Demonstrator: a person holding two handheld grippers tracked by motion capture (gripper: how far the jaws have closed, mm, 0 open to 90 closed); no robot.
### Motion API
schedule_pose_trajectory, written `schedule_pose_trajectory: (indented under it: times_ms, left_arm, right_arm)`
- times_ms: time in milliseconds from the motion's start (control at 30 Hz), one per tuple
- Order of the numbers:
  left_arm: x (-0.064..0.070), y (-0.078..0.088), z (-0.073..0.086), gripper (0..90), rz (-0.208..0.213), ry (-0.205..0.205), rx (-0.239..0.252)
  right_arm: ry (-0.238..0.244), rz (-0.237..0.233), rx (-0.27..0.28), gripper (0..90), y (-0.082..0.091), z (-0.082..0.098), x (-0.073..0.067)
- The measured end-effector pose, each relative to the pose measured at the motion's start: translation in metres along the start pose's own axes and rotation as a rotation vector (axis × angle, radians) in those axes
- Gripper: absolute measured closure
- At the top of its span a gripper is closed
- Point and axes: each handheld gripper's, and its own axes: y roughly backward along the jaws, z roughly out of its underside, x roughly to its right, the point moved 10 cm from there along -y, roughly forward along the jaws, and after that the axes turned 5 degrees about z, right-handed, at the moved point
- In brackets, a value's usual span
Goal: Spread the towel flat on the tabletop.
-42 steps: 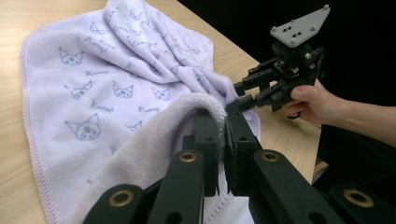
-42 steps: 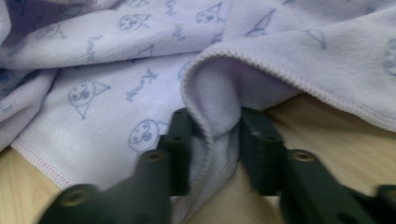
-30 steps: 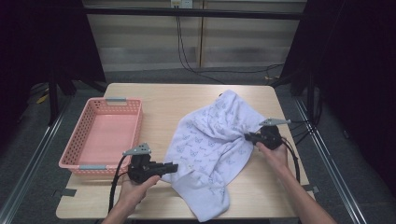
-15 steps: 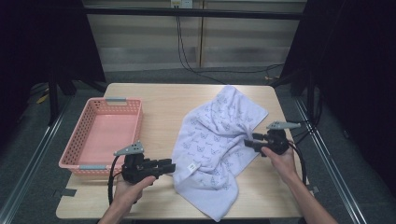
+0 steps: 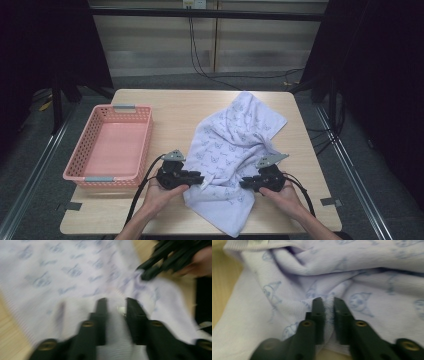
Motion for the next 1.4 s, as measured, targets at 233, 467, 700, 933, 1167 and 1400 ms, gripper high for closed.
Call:
schedule_pose_trajectory:
  times_ms: [233, 467, 700, 933, 1167, 1400]
  left_arm:
    - [0.004, 0.009, 0.014, 87.0, 0.033, 0.033, -0.011]
    - [0.021, 0.014, 0.036, 74.1, 0.091, 0.056, -0.041]
    - [0.026, 0.031, -0.004, 64.9, 0.093, -0.012, 0.09]
    - [0.014, -0.016, -0.01, 52.7, 0.098, -0.038, 0.013]
    - [0.004, -0.036, -0.002, 46.7, 0.047, -0.042, -0.047]
    - [0.002, -0.024, -0.003, 77.5, 0.088, -0.014, 0.013]
  right_arm:
    - [-0.079, 0.122, 0.045, 86.3, 0.01, -0.016, 0.062]
    - [-0.069, 0.156, 0.023, 68.0, -0.005, -0.021, 0.075]
    - [-0.05, 0.146, 0.121, 54.8, 0.039, -0.019, 0.05]
    - [-0.028, 0.063, 0.053, 55.8, 0.05, 0.023, 0.022]
    - [-0.001, 0.103, 0.003, 49.9, 0.043, 0.035, 0.029]
    - [0.018, 0.135, -0.013, 49.6, 0.039, 0.038, 0.031]
